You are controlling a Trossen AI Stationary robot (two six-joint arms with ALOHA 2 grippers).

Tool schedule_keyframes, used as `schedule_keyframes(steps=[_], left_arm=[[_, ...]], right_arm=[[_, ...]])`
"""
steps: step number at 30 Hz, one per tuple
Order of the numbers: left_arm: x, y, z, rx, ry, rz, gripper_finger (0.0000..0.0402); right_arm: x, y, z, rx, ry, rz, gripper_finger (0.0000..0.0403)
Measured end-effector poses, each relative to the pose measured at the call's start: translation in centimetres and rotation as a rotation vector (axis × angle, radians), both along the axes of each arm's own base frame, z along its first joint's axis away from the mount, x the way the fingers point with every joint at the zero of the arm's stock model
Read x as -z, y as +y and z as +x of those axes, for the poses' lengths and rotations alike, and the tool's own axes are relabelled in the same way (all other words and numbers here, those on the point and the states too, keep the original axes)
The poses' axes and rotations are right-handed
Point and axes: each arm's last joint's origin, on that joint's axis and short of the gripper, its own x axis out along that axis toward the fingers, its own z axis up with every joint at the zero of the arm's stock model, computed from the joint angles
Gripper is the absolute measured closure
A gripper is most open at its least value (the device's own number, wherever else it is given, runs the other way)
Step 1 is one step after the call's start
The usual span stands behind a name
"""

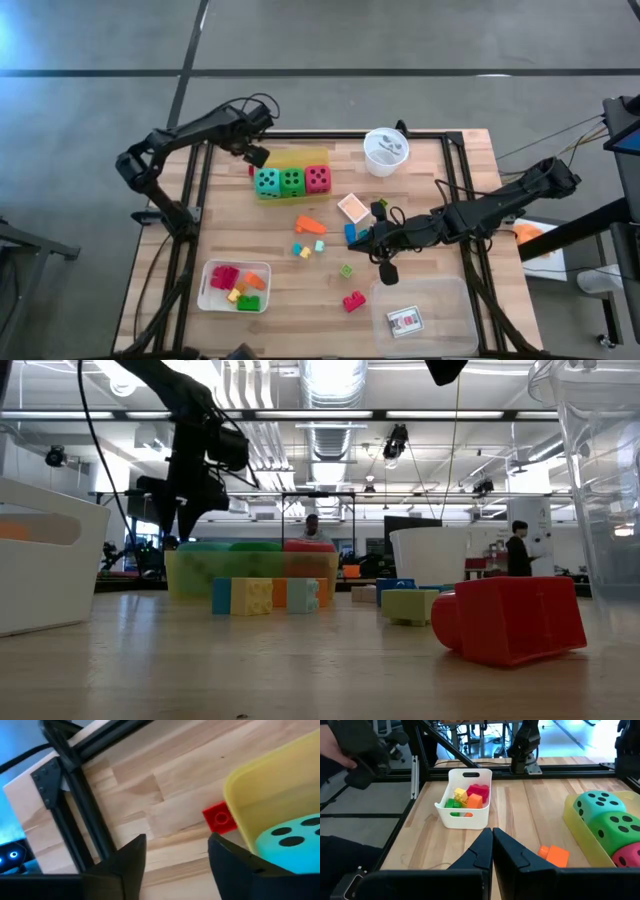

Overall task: Pick & Place Toys
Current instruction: Put the red game piece into the white bin

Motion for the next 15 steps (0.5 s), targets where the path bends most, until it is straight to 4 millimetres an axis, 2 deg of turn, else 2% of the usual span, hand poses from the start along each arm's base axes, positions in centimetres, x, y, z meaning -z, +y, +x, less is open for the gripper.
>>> schedule_keyframes(steps=[5, 15], left_arm=[[1.7, 0.2, 0.2, 0.021, -0.001, -0.034, 0.0242], [4.7, 0.5, -0.7, 0.053, -0.104, -0.149, 0.0249]], right_arm=[[0.0, 0.0, 0.0, 0.0, 0.0, 0.001, 0.0394], [0.0, 0.0, 0.0, 0.0, 0.0, 0.0, 0.0394]])
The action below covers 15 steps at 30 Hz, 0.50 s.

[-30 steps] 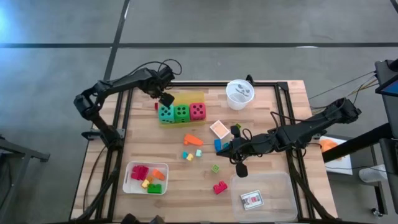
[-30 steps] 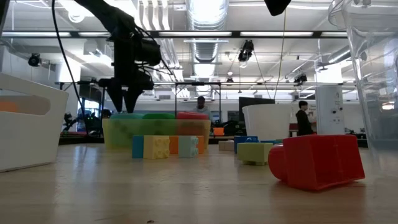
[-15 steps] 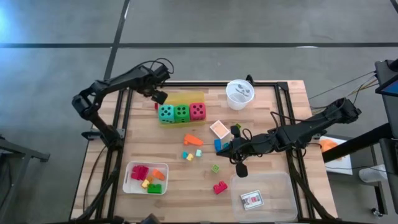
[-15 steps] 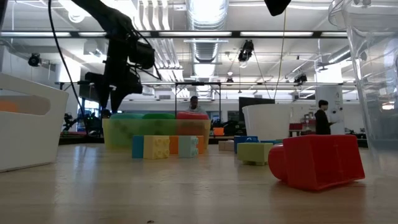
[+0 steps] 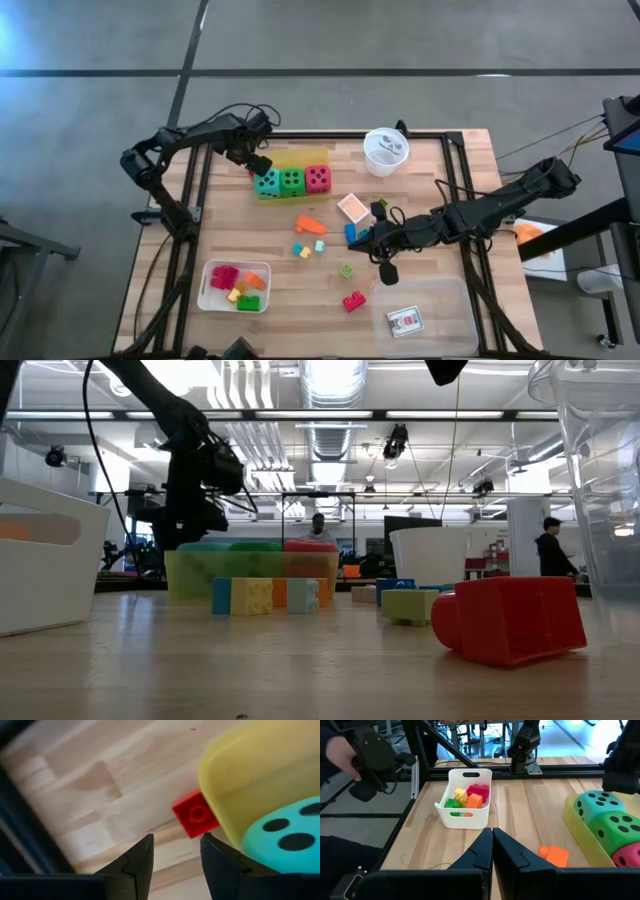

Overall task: Pick & Place Toys
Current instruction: Put the red game piece into the white bin

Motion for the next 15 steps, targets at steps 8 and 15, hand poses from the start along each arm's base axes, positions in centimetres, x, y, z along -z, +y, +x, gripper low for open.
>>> schedule_keyframes(steps=[8, 15], left_arm=[[0.4, 0.4, 0.7, 0.012, -0.127, 0.006, 0.0249], [1.0, 0.7, 1.2, 0.038, -0.163, -0.015, 0.0249]], right_arm=[[0.0, 0.0, 0.0, 0.0, 0.0, 0.0, 0.0394], [0.0, 0.0, 0.0, -0.001, 0.0, 0.0, 0.0394]])
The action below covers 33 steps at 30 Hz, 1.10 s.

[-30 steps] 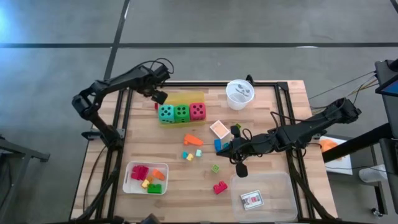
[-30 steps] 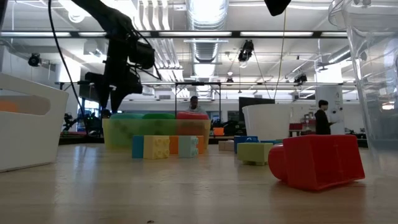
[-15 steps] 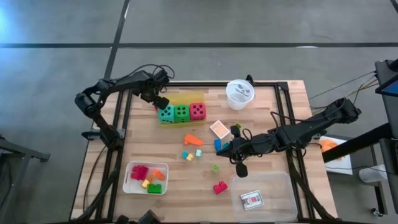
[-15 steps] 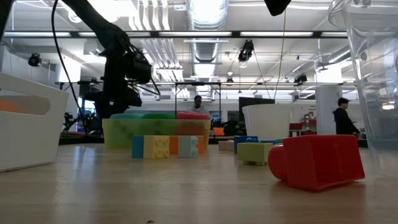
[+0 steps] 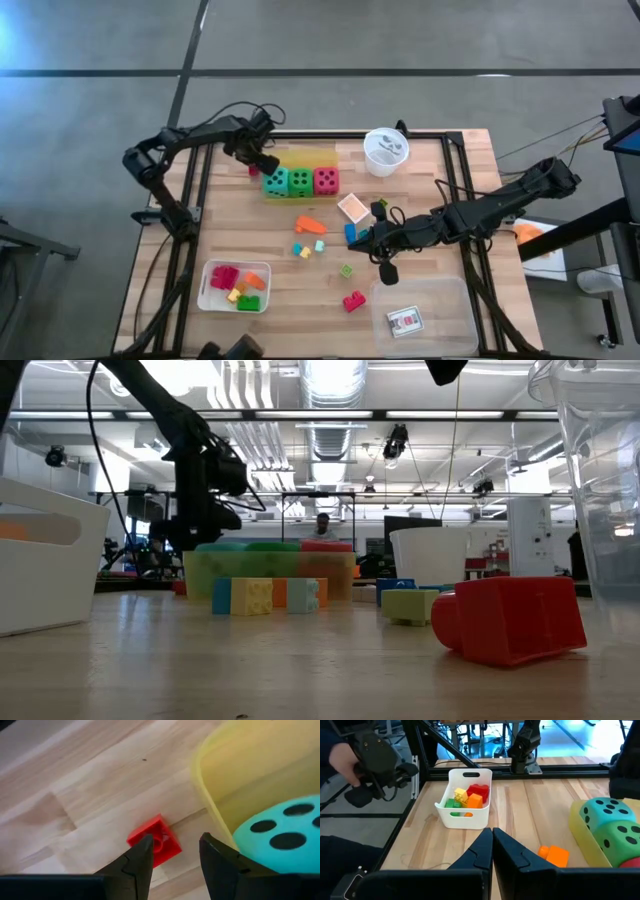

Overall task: Pick & Place Toys
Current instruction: Put the red game piece into the white bin

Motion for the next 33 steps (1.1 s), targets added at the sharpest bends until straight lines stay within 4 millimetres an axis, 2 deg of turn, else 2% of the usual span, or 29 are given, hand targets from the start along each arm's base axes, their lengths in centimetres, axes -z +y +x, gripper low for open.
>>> schedule_keyframes(steps=[10, 13, 20, 26, 33], left_arm=[[0.1, 0.0, 0.0, 0.252, 0.038, 0.014, 0.0237], [0.1, 0.0, -0.1, 0.266, 0.061, 0.028, 0.0208], [0.1, 0.2, -0.3, 0.274, 0.123, 0.07, 0.0113], [0.2, 0.2, -0.5, 0.206, 0.112, 0.057, 0.0062], [0.3, 0.6, -1.0, 0.02, 0.052, 0.022, 0.0053]], right_arm=[[0.0, 0.0, 0.0, 0.0, 0.0, 0.0, 0.0394], [0.0, 0.0, 0.0, 0.0, 0.0, 0.0, 0.0394], [0.0, 0.0, 0.0, 0.0, 0.0, 0.0, 0.0394], [0.0, 0.0, 0.0, 0.0, 0.0, 0.0, 0.0394], [0.0, 0.0, 0.0, 0.001, 0.0, 0.0, 0.0394]])
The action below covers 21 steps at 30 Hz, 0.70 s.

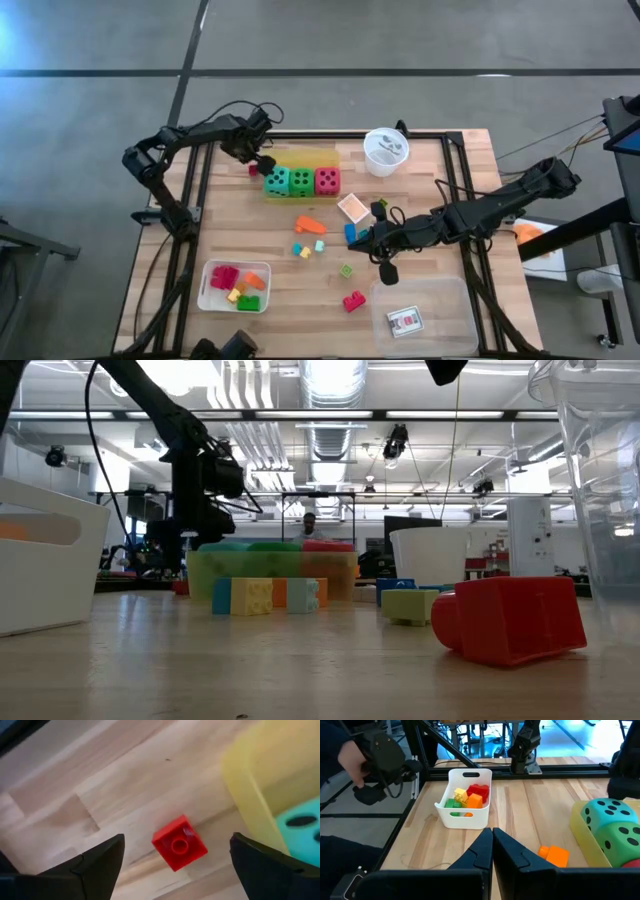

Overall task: Pick & Place Toys
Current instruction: Put the red game piece into the white bin

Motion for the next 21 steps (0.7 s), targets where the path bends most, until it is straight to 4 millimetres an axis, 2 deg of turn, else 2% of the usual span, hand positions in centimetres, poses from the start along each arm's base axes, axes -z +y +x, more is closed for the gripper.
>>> schedule_keyframes(steps=[9, 21], left_arm=[[1.7, -0.6, -1.1, -0.273, -0.002, -0.027, 0.0052], [1.9, -0.4, -0.8, -0.384, -0.06, -0.012, 0.0057]], right_arm=[[0.0, 0.0, 0.0, 0.0, 0.0, 0.0, 0.0394], [0.0, 0.0, 0.0, 0.0, 0.0, 0.0, 0.0394]])
